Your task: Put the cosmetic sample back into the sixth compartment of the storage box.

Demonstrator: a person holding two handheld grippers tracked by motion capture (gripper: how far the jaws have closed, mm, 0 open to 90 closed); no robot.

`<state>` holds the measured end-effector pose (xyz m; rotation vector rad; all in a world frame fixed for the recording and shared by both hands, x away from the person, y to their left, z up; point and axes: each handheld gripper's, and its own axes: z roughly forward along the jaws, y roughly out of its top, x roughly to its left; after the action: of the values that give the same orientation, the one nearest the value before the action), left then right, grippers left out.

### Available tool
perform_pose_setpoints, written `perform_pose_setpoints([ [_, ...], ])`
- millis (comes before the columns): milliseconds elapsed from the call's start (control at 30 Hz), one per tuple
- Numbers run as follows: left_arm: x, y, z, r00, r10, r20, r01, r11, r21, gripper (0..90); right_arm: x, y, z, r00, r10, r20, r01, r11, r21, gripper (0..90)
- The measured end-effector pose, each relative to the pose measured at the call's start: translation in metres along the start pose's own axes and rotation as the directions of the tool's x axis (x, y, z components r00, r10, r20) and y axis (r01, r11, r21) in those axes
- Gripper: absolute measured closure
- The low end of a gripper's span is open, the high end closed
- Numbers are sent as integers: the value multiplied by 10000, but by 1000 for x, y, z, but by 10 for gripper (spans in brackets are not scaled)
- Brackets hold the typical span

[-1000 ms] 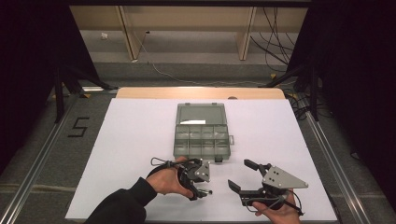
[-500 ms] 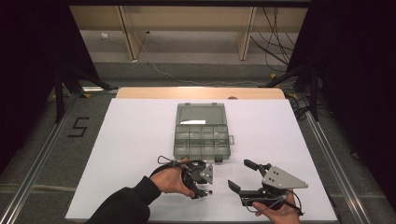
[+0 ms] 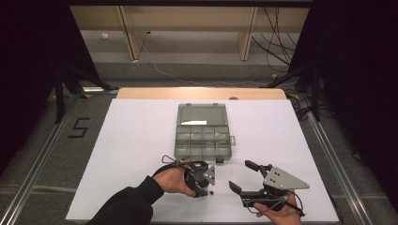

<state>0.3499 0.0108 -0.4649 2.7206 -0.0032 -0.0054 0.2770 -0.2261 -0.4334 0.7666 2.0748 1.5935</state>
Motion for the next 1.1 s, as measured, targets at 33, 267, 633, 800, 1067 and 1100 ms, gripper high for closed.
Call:
perform_pose_setpoints([
  [33,0,0,0,10000,13,71,-13,10000,11,703,0,0,-1,10000,-5,62,4,9999,172,159],
  [267,-1,1,0,9997,-99,237,99,9999,20,803,2,0,-2,9998,199,-16,-198,9992,338,159],
  [633,0,0,-7,10000,14,-84,-14,10000,-12,805,0,0,-1,10000,15,4,-15,9999,158,159],
  [800,5,-1,-20,9985,-325,-437,316,9993,-200,805,1,0,-1,9998,209,-58,-207,9993,300,159],
  [1067,11,-5,-34,9930,-701,-947,676,9973,-295,805,1,0,-2,9998,203,-59,-201,9994,294,159],
  [1100,12,-5,-35,9927,-801,-906,776,9965,-310,805,1,0,-2,9998,212,-60,-210,9993,294,159],
])
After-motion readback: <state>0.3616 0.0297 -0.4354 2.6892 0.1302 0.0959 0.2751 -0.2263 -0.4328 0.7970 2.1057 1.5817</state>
